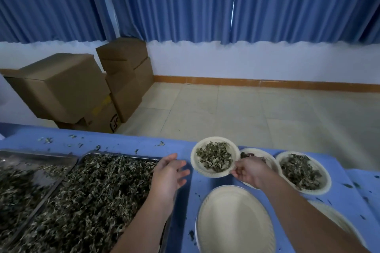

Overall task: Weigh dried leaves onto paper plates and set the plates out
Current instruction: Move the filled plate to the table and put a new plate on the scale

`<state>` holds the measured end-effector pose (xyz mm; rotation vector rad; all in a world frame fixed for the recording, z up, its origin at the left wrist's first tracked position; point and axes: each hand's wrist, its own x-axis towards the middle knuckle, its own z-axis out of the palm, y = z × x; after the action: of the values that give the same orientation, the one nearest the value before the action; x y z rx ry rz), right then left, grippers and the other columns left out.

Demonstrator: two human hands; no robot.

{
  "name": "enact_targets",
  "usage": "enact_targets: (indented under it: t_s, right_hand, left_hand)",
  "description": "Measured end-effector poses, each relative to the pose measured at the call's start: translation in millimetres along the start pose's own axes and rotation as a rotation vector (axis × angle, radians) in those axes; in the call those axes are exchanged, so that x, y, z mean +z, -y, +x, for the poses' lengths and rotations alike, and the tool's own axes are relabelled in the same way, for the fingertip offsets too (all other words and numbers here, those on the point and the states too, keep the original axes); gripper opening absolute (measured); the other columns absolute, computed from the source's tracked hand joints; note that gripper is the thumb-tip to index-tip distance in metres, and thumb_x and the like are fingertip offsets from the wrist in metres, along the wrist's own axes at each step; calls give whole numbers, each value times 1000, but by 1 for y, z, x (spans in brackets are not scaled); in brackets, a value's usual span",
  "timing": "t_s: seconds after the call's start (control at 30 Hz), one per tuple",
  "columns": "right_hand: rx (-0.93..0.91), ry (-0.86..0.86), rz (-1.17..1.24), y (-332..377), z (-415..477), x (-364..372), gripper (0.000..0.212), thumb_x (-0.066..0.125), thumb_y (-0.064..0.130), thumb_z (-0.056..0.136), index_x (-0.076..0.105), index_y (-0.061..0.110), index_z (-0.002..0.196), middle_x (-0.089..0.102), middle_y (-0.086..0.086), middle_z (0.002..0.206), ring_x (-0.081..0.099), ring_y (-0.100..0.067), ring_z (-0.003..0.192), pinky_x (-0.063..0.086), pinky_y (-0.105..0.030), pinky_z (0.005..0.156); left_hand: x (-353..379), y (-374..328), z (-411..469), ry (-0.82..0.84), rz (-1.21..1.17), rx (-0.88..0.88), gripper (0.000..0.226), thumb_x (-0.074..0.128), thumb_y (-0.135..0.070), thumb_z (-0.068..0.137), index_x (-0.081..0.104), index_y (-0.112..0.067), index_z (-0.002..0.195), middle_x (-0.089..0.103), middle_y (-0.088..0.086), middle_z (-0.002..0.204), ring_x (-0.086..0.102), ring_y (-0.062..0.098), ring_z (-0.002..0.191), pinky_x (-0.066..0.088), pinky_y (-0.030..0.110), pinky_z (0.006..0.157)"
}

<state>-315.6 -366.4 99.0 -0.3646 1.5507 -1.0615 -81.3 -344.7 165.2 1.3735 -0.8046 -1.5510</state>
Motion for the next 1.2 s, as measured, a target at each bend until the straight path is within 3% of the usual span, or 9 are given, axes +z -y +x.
enact_targets:
  t_s: [0.2,0.43,0.63,0.73,0.8,0.9,1.0,1.1,1.2]
  right_hand:
    - [35,13,-80,5,35,12,18,42,-4,98,52,-3,83,57,-17,71,56,-23,64,52,-22,40]
    - [70,37,-144,-4,49,21,13,41,-7,97,52,-4,91,59,-18,76,57,-24,66,55,-27,46]
    - [74,71,-111,-4,37,21,30,51,-3,94,45,-3,123,56,-23,113,63,-38,96,54,-40,72]
    - [44,35,-95,2,21,11,32,53,1,94,44,-1,125,49,-23,120,61,-38,96,56,-40,71]
    - [33,24,-129,4,5,0,26,55,5,95,49,-2,119,54,-26,115,64,-35,84,58,-38,64]
    - [-30,28,-187,7,-26,-10,15,55,9,94,55,0,107,58,-18,96,61,-29,70,56,-40,70]
    - [-121,-29,-248,9,-67,-15,4,55,3,90,57,3,94,54,-14,78,56,-23,59,54,-35,63]
    - [-206,-41,-324,7,-109,-19,5,53,1,89,57,3,91,54,-16,80,52,-20,56,48,-28,50]
    - [-322,13,-274,-7,-140,-22,6,55,4,92,61,4,92,58,-13,83,53,-20,58,46,-28,53]
  left_hand:
    - [-3,12,24,-2,-11,-36,21,57,-5,92,61,-16,109,70,10,101,67,27,86,50,36,79]
    - [-5,30,31,10,1,-43,18,56,-8,93,64,-19,105,73,-2,77,66,20,75,50,30,67]
    - [-8,32,23,35,19,-35,20,56,-7,91,65,-19,104,73,-4,73,67,19,73,48,30,68]
    - [-11,31,11,27,26,-36,20,54,-8,93,65,-19,105,73,-3,76,68,19,74,49,31,70]
    - [-12,28,-1,34,39,-35,20,53,-7,94,65,-18,105,73,-1,77,67,19,72,49,31,70]
    - [-12,23,-22,68,90,-22,20,53,-7,93,67,-17,103,72,1,79,64,17,67,46,29,66]
    - [-14,20,-46,109,133,-5,20,52,-5,93,68,-13,103,70,6,82,59,17,63,42,27,60]
    - [-17,23,-71,138,140,37,22,50,-3,93,68,-12,102,68,5,78,56,15,57,39,27,57]
    - [-23,33,-89,173,130,96,24,47,-3,94,68,-12,101,67,2,71,52,13,53,36,28,54]
